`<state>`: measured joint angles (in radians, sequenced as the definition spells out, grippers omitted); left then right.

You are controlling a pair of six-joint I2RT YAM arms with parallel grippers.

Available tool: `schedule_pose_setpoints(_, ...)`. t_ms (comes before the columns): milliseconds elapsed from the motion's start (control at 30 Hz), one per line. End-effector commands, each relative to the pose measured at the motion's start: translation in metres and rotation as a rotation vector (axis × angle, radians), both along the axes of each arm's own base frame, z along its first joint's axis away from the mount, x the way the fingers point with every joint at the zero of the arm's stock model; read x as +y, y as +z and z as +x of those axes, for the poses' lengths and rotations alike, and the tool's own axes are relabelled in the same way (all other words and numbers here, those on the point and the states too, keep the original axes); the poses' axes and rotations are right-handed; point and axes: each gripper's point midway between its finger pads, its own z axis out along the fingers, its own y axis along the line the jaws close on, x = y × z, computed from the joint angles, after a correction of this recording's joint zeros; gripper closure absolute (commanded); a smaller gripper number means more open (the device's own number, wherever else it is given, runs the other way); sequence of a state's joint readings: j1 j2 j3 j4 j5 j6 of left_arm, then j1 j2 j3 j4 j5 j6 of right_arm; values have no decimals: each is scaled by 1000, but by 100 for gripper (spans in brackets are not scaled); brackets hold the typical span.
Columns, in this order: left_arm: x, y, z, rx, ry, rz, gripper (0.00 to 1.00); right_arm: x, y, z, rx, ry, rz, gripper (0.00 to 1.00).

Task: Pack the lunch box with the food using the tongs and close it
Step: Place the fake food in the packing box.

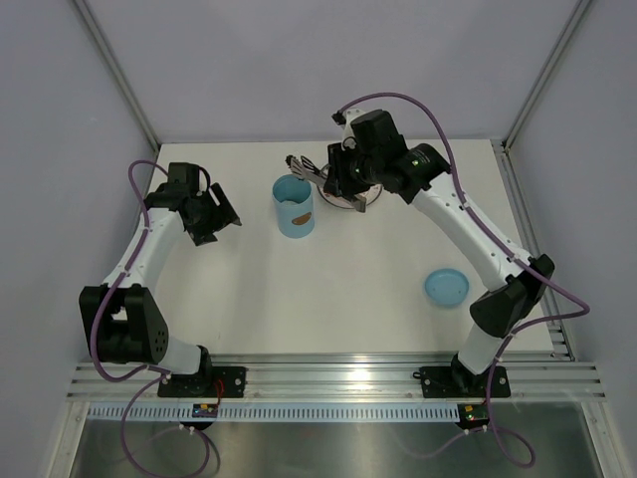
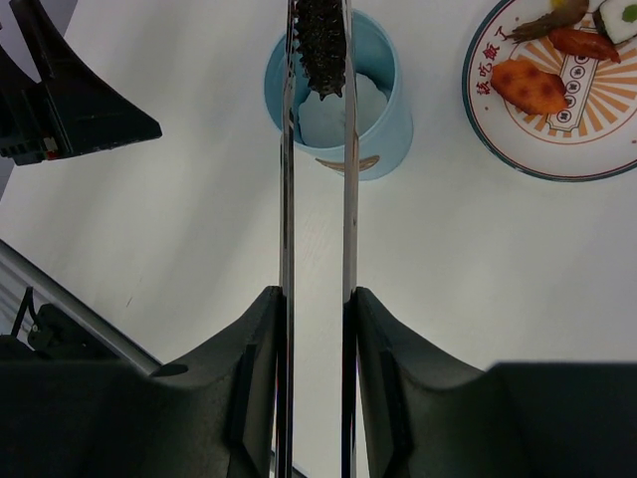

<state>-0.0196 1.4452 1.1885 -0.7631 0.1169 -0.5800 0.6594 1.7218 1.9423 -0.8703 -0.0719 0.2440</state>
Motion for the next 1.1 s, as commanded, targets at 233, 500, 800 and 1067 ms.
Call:
schedule_pose_setpoints(233, 1, 21, 2, -67, -9, -1, 24, 28, -13, -4, 30, 54, -8, 97)
schedule_pose_setpoints(500, 0, 21, 1, -65, -16, 0, 24, 33, -26, -3, 66, 66, -23, 72)
schedule_pose_setpoints(800, 0, 21, -2, -61, -27, -1, 24, 35, -18, -1, 56, 66, -18, 55)
schedule_pose_setpoints(1067, 2, 20, -3, -57, -22, 13, 24, 39, -21, 4, 61, 71, -30, 46)
